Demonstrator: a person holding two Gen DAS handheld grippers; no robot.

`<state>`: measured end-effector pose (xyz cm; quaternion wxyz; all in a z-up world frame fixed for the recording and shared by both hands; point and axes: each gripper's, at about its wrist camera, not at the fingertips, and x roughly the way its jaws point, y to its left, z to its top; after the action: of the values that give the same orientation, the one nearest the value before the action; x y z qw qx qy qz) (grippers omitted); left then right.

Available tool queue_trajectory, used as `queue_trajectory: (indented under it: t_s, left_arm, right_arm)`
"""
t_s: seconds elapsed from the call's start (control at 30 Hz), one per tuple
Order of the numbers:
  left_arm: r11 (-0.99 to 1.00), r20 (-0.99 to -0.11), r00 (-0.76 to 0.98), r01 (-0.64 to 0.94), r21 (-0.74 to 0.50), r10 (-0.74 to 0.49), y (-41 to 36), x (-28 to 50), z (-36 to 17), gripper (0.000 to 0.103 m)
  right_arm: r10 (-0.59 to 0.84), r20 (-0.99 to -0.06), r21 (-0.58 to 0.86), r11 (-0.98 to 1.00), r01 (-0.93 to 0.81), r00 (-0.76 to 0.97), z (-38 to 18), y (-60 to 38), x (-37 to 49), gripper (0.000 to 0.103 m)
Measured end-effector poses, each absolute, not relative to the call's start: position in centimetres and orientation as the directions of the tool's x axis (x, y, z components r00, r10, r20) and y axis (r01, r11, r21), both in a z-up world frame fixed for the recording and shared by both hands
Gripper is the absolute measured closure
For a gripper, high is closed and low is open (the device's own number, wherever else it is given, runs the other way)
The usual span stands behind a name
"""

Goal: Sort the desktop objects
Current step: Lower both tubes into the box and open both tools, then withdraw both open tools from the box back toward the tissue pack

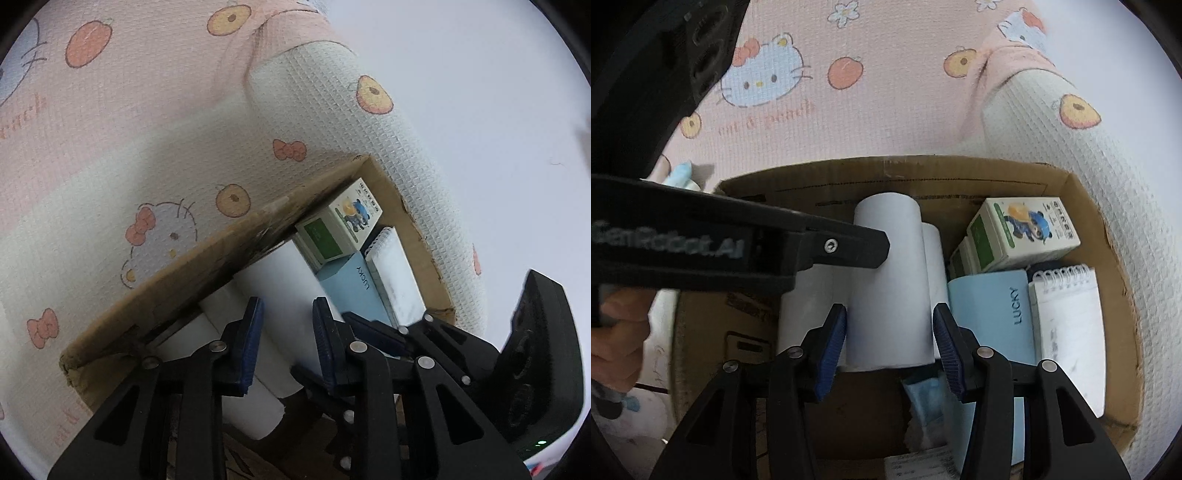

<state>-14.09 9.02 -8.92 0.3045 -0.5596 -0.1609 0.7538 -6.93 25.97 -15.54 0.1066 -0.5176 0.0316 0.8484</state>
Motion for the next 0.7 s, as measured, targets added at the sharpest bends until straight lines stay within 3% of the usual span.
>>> queue_trajectory:
  t_s: [0.2,0.4,0.53,0.7]
  left_arm:
    - [-0.76,-0.743,-0.191,-0.289,-0.582,0.642,8.8,-14.0,-8.9,0.072]
    - [-0.727,-0.685,-0.25,-0.309,-0.614,0.685,7.3,-13.6,-7.6,0.072]
    - [-0.712,-0.651,-0.294,-0.344,-0.611,0.7,6.2,-13.5,-5.9,0.054]
    - [-0.723,-0.608,-0.391,-0.405,-0.56,0.69,4.1,-12.5,-3.2,0.047]
  right_arm:
    - [0.106,-0.848,0.015,-0.975,-0.222,-0.52,-13.8,25.7,-5.1,0.057]
    - [0.187,-0.851,-0.048,-0.958,-0.282,-0.49,-13.7,25.8,-4.9,0.057]
    - [0.242,-0.829,-0.102,-0.952,-0.289,-0.504,-12.5,24.0,-4.7,0.056]
    - [0.289,-0.781,-0.096,-0.932,-0.35,-0.554,-11.1,22.5,-4.0,0.045]
